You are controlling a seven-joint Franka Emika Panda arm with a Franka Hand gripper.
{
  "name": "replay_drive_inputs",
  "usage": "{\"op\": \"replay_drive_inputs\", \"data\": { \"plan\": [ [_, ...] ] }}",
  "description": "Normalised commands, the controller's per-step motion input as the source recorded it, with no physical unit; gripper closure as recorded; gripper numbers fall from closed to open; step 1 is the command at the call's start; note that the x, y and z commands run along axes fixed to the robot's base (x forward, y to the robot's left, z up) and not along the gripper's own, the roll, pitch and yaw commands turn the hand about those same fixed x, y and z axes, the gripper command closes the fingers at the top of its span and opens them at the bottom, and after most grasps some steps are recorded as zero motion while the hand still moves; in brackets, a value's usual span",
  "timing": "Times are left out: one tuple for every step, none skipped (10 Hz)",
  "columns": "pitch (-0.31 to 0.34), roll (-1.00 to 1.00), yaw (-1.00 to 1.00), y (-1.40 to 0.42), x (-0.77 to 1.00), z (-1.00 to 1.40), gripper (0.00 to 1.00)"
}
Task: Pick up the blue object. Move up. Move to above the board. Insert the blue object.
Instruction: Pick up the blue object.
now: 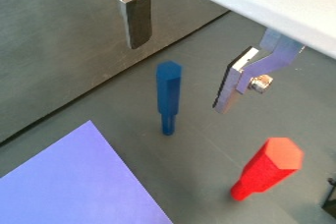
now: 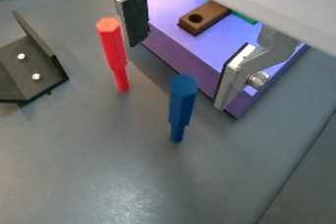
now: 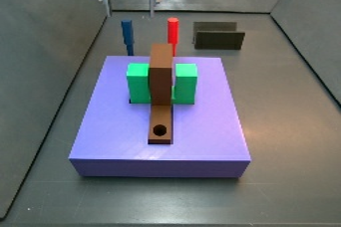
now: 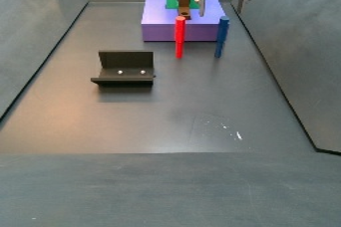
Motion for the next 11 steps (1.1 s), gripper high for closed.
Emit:
{"op": "replay_drive_inputs", "data": {
  "plan": [
    [-0.09,-0.02,0.0,-0.01,-0.09,-0.24,0.0],
    [-0.073,-0.02,0.0,0.0,-0.07,-0.24,0.0],
    [-0.051,-0.03,0.0,-0.02,0.0,-0.22,0.0],
    [-0.034,-0.02,0.0,-0.02,0.03,-0.22,0.0],
    [0.0,-0.01,0.0,-0.03,0.04,-0.22,0.0],
    [0.0,0.0,0.0,-0.01,0.02,-0.2,0.0],
    [0.0,0.0,0.0,0.0,0.01,-0.19,0.0],
    [0.0,0.0,0.0,0.0,0.0,-0.17,0.0],
    [0.0,0.02,-0.07,0.02,0.0,-0.14,0.0],
    [0.003,0.04,-0.14,0.03,0.0,-0.12,0.0],
    [0.009,0.07,-0.15,0.0,0.0,-0.12,0.0]
  ]
}}
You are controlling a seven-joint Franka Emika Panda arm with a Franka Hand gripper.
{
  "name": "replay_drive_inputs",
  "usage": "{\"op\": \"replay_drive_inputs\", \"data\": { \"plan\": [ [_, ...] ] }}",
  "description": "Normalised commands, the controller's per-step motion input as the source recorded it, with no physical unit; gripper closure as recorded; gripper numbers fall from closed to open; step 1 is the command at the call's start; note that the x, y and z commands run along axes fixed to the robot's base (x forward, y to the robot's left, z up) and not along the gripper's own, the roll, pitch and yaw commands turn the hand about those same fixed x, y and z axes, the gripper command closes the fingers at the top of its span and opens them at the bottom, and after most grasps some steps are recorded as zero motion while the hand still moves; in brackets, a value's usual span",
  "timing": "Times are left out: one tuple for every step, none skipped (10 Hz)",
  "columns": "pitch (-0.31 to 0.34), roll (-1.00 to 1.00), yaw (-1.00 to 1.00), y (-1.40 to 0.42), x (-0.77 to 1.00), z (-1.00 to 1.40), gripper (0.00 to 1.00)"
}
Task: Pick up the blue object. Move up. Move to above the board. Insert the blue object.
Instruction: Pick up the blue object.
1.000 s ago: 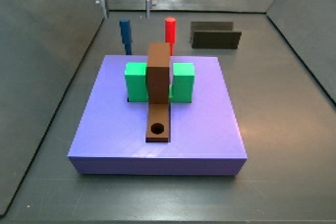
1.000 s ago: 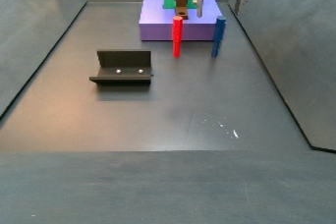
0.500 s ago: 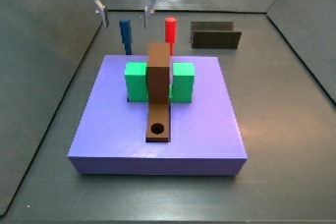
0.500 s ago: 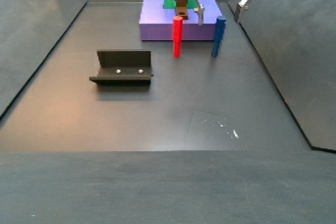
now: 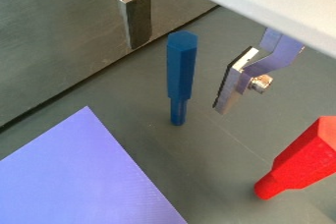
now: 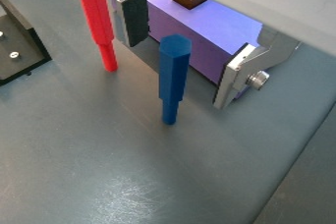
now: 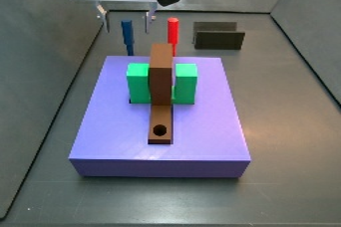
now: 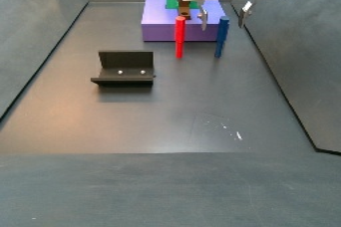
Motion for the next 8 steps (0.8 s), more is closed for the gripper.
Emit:
{"op": "replay_drive_inputs", "data": {
  "plan": [
    [0.017,0.09,-0.17,0.0,0.0,-0.1,0.0],
    [0.026,0.09,-0.17,0.01,0.0,-0.07,0.0],
    [0.017,0.06,-0.15,0.01,0.0,-0.09,0.0],
    [0.003,0.05,-0.1,0.05,0.0,-0.07,0.0],
    [0.006,0.02,-0.08,0.07,0.0,-0.04,0.0],
    [0.003,0.01,-0.08,0.06,0.0,-0.04,0.0],
    [0.0,0.02,-0.09,0.07,0.0,-0.05,0.0],
    [0.0,0.0,-0.08,0.07,0.0,-0.04,0.0]
  ]
}}
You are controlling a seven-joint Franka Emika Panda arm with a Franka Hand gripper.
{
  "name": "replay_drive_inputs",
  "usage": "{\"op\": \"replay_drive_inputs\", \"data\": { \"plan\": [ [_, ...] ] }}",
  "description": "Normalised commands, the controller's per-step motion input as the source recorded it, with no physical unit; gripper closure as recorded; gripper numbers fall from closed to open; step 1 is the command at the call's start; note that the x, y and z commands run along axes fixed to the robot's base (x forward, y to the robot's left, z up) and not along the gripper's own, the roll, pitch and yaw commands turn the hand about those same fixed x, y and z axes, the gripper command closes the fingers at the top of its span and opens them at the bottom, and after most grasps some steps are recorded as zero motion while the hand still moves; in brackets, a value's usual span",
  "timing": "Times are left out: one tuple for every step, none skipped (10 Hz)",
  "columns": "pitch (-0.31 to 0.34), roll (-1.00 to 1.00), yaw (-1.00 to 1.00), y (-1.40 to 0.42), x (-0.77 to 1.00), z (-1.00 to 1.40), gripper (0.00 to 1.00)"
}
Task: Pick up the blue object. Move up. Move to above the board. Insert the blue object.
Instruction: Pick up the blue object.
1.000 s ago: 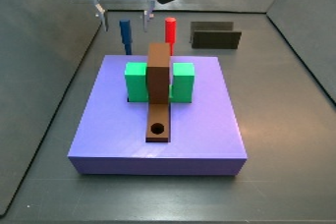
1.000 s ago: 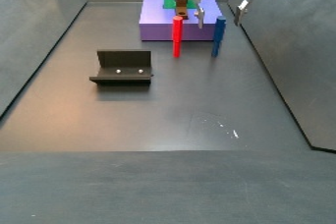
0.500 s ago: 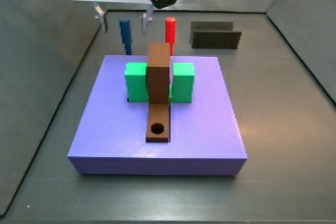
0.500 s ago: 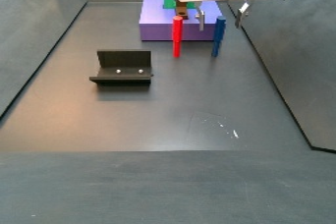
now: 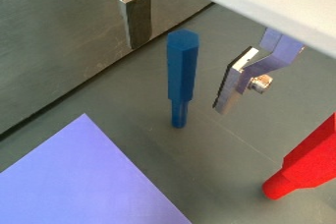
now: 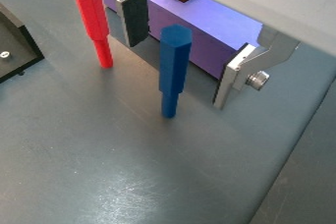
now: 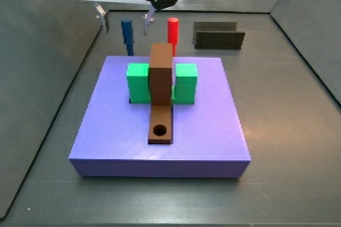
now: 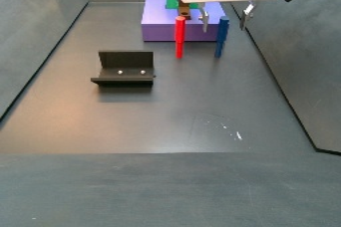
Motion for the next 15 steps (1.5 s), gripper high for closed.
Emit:
{"op": "replay_drive_inputs", "data": {
  "plan": [
    [0.0,0.0,0.0,0.0,0.01,-0.05,0.0],
    [0.0,0.0,0.0,-0.02,0.01,-0.08,0.0],
    [0.0,0.0,0.0,-0.03,0.02,-0.08,0.0],
    [0.0,0.0,0.0,-0.05,0.02,-0.08,0.0],
    [0.0,0.0,0.0,-0.08,0.0,-0.07,0.0],
    [0.0,0.0,0.0,-0.05,0.02,-0.06,0.0],
    [0.0,0.0,0.0,0.0,0.0,-0.07,0.0],
    [0.0,0.0,0.0,0.0,0.04,-0.05,0.0],
    [0.0,0.0,0.0,0.03,0.05,-0.05,0.0],
    [0.0,0.0,0.0,0.08,0.06,-0.02,0.0],
    [0.0,0.0,0.0,0.0,0.07,0.0,0.0],
    [0.0,-0.01,0.0,0.0,0.03,0.0,0.0],
    [0.0,0.01,0.0,0.0,0.0,0.0,0.0],
    [0.0,0.0,0.0,-0.04,-0.01,0.0,0.0],
    [0.0,0.0,0.0,-0.14,-0.03,0.0,0.0]
  ]
}}
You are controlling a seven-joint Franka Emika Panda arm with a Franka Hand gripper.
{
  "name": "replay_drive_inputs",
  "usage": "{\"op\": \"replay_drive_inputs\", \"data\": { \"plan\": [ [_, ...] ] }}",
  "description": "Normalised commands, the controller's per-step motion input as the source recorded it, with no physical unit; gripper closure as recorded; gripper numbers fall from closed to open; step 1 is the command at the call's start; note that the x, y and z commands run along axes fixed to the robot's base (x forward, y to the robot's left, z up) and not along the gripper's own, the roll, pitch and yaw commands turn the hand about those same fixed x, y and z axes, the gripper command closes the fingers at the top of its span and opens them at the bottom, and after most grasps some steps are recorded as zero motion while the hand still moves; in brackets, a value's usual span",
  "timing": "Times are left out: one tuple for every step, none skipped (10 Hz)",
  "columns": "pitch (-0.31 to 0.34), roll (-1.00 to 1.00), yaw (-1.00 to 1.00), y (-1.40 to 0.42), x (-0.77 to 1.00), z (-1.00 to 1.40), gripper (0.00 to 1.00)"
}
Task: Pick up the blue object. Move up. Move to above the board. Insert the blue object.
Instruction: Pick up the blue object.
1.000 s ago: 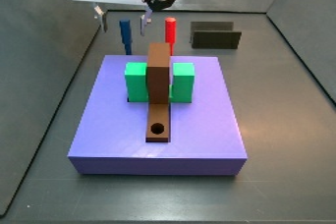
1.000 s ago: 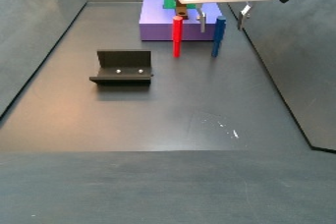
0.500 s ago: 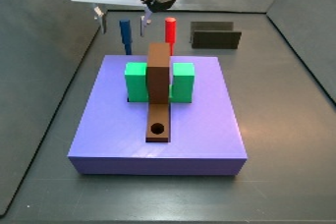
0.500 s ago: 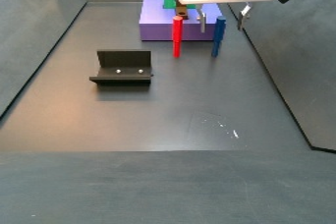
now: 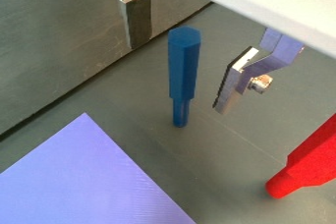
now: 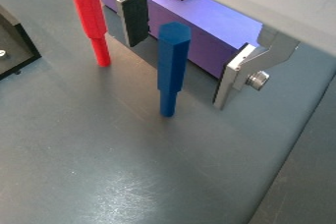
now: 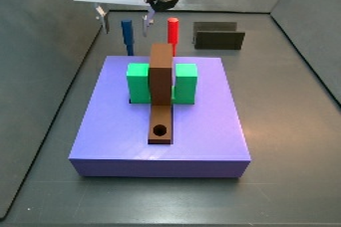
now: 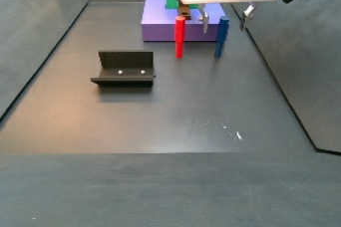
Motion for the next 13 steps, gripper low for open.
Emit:
{"op": "replay_drive_inputs", "data": {
  "plan": [
    [0.0,0.0,-0.05,-0.01,0.0,0.0,0.0],
    [0.0,0.0,0.0,0.03,0.0,0.0,0.0],
    [0.0,0.0,0.0,0.0,0.0,0.0,0.0],
    [0.0,0.0,0.0,0.0,0.0,0.0,1.0],
    [0.0,0.0,0.0,0.0,0.0,0.0,1.0],
    [0.0,0.0,0.0,0.0,0.0,0.0,1.0],
    [0.0,0.0,0.0,0.0,0.0,0.0,1.0],
    [0.0,0.0,0.0,0.0,0.0,0.0,1.0],
    [0.0,0.0,0.0,0.0,0.0,0.0,1.0],
    [0.0,0.0,0.0,0.0,0.0,0.0,1.0],
    [0.0,0.0,0.0,0.0,0.0,0.0,1.0],
    [0.0,0.0,0.0,0.0,0.0,0.0,1.0],
    [0.0,0.0,0.0,0.0,0.0,0.0,1.0]
  ]
}}
